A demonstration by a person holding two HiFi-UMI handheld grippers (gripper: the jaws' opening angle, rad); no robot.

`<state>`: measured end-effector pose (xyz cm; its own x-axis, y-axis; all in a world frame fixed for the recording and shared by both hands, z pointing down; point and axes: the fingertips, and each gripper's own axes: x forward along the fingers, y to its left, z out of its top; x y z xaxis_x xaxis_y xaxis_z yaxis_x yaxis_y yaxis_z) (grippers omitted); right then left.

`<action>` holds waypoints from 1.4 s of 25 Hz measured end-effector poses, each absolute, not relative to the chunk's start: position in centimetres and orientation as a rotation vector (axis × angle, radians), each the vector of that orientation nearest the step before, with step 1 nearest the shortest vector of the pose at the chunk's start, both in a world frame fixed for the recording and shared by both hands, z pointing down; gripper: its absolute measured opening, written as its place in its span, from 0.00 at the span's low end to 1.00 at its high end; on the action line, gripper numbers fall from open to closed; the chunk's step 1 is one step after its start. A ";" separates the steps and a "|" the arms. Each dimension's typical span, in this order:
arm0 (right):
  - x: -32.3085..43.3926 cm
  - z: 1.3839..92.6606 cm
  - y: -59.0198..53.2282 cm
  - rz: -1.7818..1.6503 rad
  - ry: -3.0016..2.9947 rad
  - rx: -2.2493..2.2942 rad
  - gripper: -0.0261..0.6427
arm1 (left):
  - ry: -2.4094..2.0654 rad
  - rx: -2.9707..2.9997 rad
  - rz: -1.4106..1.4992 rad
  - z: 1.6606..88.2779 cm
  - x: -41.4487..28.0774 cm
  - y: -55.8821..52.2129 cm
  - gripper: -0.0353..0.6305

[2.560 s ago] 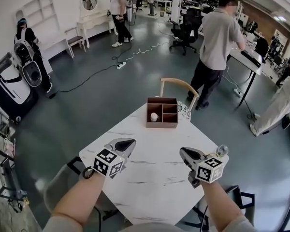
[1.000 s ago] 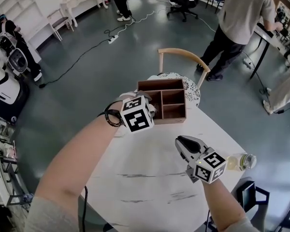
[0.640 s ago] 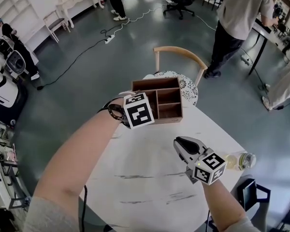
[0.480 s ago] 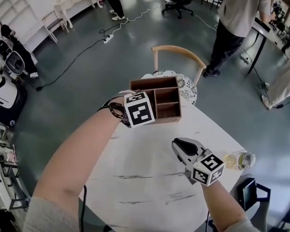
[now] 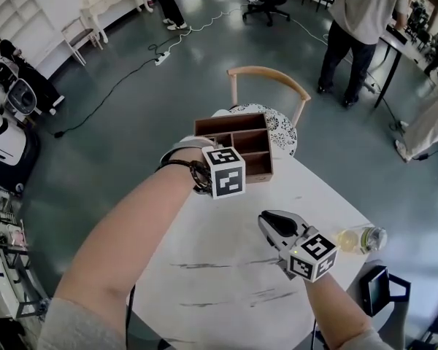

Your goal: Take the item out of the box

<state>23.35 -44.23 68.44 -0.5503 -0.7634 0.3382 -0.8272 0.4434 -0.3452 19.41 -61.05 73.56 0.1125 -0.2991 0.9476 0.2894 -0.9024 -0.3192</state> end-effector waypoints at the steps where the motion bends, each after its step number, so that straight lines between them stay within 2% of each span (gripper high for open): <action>1: 23.3 68.4 -44.2 0.727 -2.553 1.416 0.06 | 0.025 -1.950 -1.846 73.7 19.4 -61.2 0.35; 8: 23.6 68.0 -43.7 0.736 -2.534 1.436 0.06 | 0.060 -1.948 -1.838 73.5 19.4 -61.2 0.31; 17: 25.0 66.5 -42.3 0.731 -2.478 1.492 0.06 | 0.124 -2.049 -1.720 72.3 19.8 -60.6 0.30; 28: 24.7 63.4 -41.8 0.684 -2.453 1.530 0.06 | 0.238 -2.087 -1.608 66.3 19.4 -61.5 0.30; 35: 25.4 58.1 -43.0 0.601 -2.437 1.596 0.06 | 0.328 -2.117 -1.521 59.1 18.8 -62.0 0.30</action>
